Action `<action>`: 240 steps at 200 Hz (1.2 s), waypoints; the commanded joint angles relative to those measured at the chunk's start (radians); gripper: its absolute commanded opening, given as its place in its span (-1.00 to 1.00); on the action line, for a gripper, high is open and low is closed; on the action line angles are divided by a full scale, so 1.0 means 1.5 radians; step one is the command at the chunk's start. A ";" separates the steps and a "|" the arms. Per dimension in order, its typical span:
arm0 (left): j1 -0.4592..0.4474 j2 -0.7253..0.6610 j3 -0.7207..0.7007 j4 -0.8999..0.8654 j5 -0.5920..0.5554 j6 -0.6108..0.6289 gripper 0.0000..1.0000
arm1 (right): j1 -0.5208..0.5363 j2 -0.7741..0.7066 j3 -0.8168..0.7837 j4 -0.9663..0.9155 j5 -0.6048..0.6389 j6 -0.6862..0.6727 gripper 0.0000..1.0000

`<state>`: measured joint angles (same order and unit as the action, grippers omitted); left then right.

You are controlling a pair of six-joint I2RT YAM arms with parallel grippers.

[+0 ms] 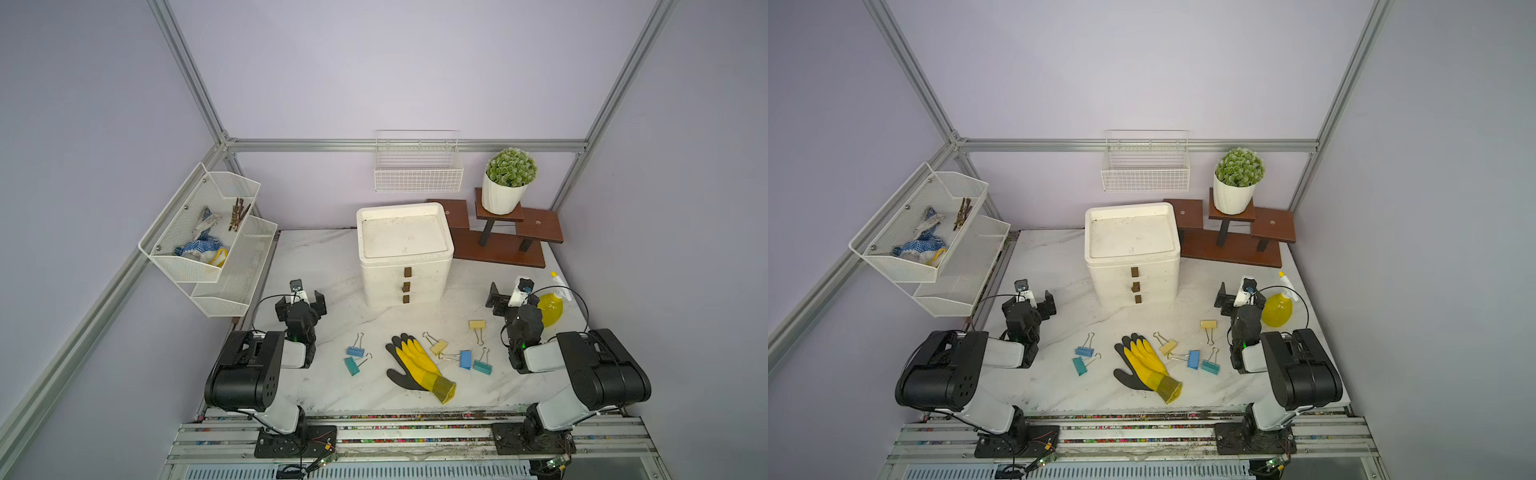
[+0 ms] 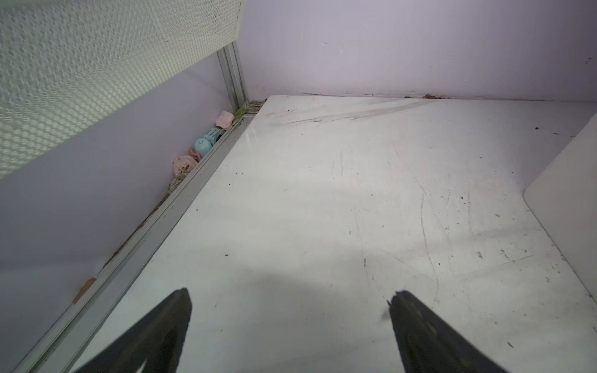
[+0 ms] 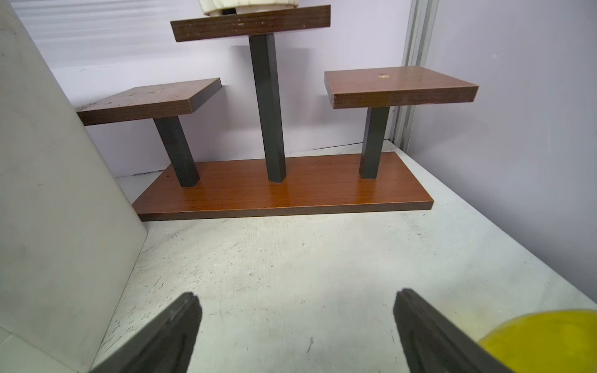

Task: Put the binder clips in the drawer according to color
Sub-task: Open the drawer in the storage box.

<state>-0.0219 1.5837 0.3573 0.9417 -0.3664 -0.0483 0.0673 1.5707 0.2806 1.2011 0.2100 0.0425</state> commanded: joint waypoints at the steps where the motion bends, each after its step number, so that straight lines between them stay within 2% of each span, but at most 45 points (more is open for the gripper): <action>1: 0.001 -0.006 0.003 0.030 0.007 0.006 1.00 | 0.001 0.004 0.004 -0.009 -0.004 -0.005 0.98; 165: 0.002 -0.011 0.007 0.016 0.006 0.003 1.00 | 0.001 0.003 0.003 -0.008 -0.004 -0.003 0.98; 176: -0.004 -0.022 0.005 0.027 0.014 0.026 1.00 | 0.002 -0.008 -0.002 -0.004 -0.003 -0.007 0.98; 195: -0.050 -0.105 0.041 -0.103 -0.013 0.075 1.00 | 0.025 -0.132 0.004 -0.115 0.033 -0.027 0.98; 220: -0.127 -0.285 0.120 -0.275 -0.067 0.122 1.00 | 0.080 -0.329 0.070 -0.291 0.032 -0.023 0.98; 230: -0.146 -0.339 0.173 -0.364 -0.096 0.080 1.00 | 0.109 -0.386 0.131 -0.388 0.035 0.004 0.98; 240: -0.148 -0.378 0.250 -0.517 -0.111 -0.053 0.99 | 0.115 -0.421 0.206 -0.519 0.009 0.099 0.98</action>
<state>-0.2142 1.1828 0.5186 0.5400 -0.4332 0.0612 0.1909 1.0786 0.3916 0.8139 0.2462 0.0315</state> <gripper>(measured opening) 0.998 0.990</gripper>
